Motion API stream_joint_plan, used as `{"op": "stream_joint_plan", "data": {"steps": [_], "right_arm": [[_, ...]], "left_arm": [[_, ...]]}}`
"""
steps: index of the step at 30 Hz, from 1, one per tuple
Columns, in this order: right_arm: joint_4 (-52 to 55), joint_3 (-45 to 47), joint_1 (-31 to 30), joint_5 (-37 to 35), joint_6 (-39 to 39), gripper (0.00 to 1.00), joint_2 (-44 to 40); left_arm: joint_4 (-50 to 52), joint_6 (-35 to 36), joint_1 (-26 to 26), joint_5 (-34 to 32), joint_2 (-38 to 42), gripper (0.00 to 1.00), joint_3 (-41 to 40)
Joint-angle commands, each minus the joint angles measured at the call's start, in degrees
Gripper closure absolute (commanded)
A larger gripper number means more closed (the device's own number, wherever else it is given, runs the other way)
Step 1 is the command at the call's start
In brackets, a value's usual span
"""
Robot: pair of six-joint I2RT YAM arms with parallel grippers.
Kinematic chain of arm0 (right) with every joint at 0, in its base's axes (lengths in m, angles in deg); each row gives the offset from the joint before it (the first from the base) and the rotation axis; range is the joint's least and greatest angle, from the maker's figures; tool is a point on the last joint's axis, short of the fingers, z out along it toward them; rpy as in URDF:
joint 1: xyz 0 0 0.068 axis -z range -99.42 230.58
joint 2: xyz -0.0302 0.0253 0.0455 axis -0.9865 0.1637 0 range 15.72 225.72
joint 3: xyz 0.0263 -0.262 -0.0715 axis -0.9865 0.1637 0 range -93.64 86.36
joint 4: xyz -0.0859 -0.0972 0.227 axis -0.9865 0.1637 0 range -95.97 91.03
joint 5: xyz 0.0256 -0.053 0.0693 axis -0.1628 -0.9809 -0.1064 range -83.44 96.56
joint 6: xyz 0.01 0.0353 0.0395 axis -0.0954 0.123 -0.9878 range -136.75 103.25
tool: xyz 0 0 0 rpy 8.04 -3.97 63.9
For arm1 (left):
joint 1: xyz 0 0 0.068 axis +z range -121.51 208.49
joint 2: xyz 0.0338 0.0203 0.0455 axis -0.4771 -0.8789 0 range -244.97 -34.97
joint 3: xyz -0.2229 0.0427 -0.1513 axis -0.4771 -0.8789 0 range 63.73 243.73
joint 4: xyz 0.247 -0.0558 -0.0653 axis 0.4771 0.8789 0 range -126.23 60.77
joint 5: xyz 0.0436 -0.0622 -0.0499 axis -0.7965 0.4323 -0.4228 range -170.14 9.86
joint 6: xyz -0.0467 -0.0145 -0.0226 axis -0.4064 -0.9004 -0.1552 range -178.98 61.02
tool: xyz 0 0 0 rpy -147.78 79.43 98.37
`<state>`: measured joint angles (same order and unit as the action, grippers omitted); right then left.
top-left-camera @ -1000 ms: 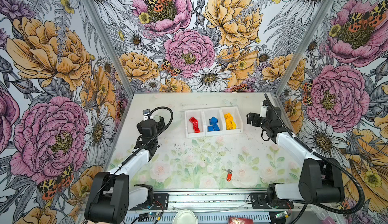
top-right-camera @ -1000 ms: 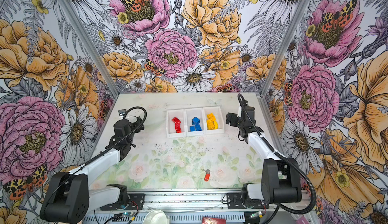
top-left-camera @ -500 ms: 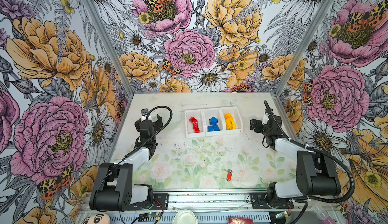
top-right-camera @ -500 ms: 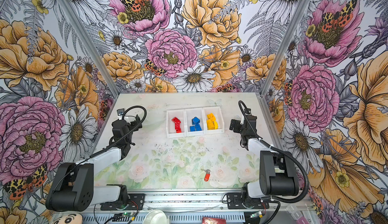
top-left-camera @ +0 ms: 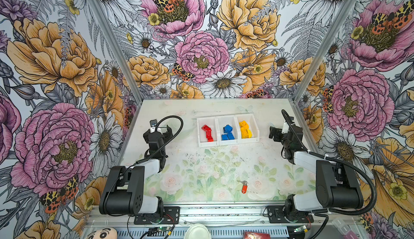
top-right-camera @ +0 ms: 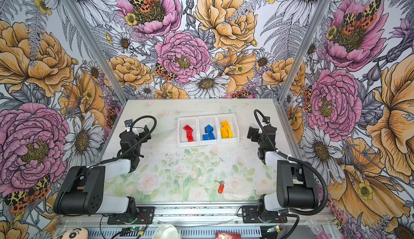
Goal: Sort the legos into containers by color
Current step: Reset both arms
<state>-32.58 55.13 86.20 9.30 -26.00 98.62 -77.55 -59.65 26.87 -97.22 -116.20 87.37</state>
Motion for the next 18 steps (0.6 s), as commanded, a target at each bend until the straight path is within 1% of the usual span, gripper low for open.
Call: {"op": "stream_joint_plan", "data": {"steps": [1, 3, 11, 18], "right_arm": [[-5.98, 0.67, 0.43, -0.33, 1.28, 0.03, 2.07], [-7.66, 0.83, 0.43, 0.49, 1.61, 0.04, 3.13], [-8.45, 1.22, -0.72, 0.36, 2.86, 0.04, 3.44], [-12.73, 3.56, -2.02, -0.37, 4.39, 0.03, 3.58]], "left_arm": [[-7.15, -0.61, 0.61, 1.00, -2.32, 0.01, -1.53], [-8.72, -0.52, 0.60, 1.17, -3.62, 0.01, -1.80], [-15.45, -0.42, 0.62, 1.24, -7.78, 0.01, -3.32], [-16.16, -1.07, 1.23, 1.96, -7.50, 0.01, -3.95]]}}
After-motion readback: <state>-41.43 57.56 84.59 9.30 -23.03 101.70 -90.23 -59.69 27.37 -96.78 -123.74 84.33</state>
